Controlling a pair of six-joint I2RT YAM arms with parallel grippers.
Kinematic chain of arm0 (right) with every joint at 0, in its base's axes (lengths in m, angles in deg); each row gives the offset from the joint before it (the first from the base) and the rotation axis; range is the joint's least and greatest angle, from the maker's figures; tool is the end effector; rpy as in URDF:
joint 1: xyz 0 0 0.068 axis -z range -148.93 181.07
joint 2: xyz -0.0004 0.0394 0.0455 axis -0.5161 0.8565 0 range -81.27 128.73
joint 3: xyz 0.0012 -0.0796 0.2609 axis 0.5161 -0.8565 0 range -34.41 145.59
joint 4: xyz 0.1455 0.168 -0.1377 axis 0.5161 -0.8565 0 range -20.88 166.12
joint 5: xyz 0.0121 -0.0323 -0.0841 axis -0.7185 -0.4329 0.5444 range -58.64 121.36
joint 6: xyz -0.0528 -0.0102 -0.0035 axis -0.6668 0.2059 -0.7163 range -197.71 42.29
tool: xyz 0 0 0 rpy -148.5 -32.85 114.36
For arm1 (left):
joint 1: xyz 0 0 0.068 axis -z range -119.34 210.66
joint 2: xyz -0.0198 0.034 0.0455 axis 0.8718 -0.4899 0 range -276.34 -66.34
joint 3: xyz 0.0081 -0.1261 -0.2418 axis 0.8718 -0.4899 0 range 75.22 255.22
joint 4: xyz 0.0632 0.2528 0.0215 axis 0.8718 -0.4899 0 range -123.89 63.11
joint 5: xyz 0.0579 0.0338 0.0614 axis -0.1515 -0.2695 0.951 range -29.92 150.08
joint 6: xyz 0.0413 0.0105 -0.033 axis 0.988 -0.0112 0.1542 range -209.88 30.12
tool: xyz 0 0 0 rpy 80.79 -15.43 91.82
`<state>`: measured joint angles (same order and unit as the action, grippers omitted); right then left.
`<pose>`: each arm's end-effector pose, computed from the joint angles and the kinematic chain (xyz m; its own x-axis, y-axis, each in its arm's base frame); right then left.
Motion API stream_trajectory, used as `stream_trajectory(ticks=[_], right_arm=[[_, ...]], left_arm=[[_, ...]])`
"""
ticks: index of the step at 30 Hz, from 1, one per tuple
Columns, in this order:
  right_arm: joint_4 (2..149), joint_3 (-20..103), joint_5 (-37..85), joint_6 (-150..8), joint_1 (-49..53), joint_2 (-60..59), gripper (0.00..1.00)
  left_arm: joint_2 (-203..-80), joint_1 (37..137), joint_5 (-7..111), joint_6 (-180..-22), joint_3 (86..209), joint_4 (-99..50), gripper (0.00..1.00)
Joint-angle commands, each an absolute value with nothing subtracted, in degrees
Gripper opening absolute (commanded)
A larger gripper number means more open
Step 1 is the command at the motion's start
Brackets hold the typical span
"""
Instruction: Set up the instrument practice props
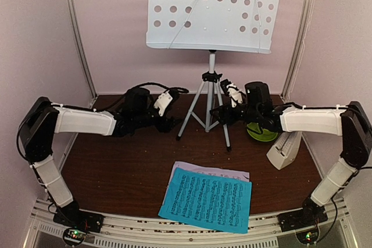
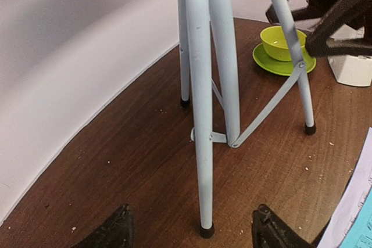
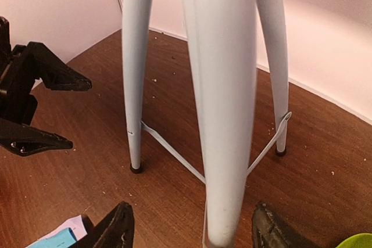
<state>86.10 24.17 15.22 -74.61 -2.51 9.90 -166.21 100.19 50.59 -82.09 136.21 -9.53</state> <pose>0.2978 0.2096 0.2545 -0.3601 -0.1768 -0.9160 -0.7268 0.6688 0.1566 0.3010 -0.2561 0.2266 -0.1792 0.3212 -0.9299 0.7775 0.6254 0.0662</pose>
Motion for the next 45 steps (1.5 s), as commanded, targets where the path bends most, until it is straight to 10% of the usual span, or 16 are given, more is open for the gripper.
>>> stream_trajectory(ticks=[1, 23, 45], right_arm=[[84.5, 25.1, 17.7, -73.4, -2.8, 3.3, 0.83], [61.7, 7.9, 9.4, -69.0, -11.3, -14.2, 0.78], [79.5, 11.5, 10.9, -62.1, -25.7, 13.3, 0.66]], left_arm=[[-158.8, 100.2, 49.8, -85.1, 131.4, -9.9, 0.71], [-130.8, 105.9, 35.2, -124.8, 105.9, -31.5, 0.63], [-128.6, 114.7, 38.0, -132.5, 97.9, -33.0, 0.57]])
